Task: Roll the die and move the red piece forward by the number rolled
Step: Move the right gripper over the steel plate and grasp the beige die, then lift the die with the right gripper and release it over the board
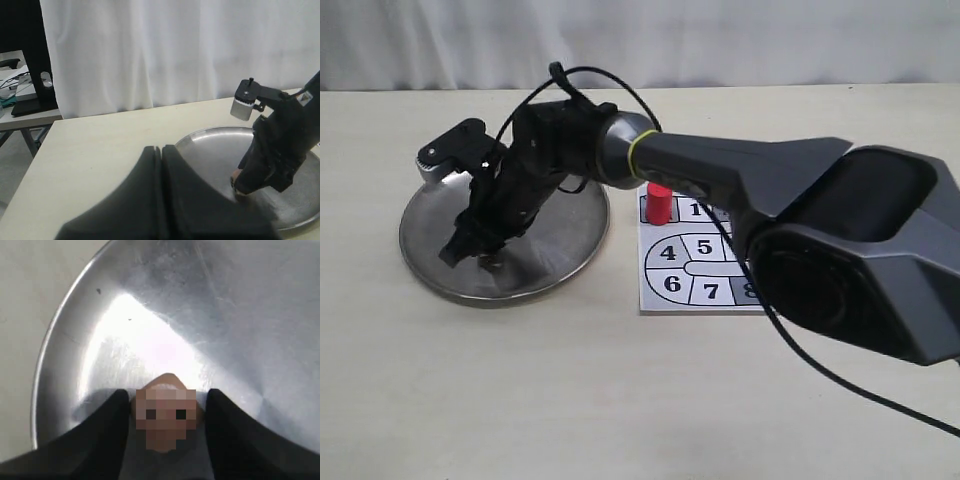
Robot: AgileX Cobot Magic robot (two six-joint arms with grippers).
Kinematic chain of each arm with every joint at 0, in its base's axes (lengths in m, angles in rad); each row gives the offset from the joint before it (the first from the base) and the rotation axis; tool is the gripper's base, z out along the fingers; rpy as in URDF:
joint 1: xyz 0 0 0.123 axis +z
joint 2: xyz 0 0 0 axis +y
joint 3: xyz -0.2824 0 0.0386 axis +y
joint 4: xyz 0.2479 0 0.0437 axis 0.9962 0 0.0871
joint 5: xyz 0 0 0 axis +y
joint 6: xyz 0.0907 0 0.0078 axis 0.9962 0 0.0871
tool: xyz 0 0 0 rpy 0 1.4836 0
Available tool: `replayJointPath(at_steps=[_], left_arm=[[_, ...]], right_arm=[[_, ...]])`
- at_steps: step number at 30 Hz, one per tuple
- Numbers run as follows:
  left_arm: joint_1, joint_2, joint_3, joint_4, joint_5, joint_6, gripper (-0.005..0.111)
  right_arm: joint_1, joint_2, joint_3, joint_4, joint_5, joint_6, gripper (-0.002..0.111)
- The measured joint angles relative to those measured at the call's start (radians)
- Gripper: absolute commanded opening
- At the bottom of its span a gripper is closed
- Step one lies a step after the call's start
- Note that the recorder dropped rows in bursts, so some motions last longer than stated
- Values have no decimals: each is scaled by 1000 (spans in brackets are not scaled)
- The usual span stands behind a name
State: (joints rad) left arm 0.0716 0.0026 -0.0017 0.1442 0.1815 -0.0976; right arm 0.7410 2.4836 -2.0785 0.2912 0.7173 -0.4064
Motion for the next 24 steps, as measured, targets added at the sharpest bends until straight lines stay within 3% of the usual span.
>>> replayJointPath(at_steps=[7,14,19,24], left_arm=[[0,0,0,0,0,0,0],[0,0,0,0,0,0,0],[0,0,0,0,0,0,0],[0,0,0,0,0,0,0]], right_arm=[[-107,-254,0,-115,209,103,5],[-320,-453,10,-157,388,167,5],[-422,-483,122,-161,410,182,5],[-482,-483,332,-161,289,182,5]])
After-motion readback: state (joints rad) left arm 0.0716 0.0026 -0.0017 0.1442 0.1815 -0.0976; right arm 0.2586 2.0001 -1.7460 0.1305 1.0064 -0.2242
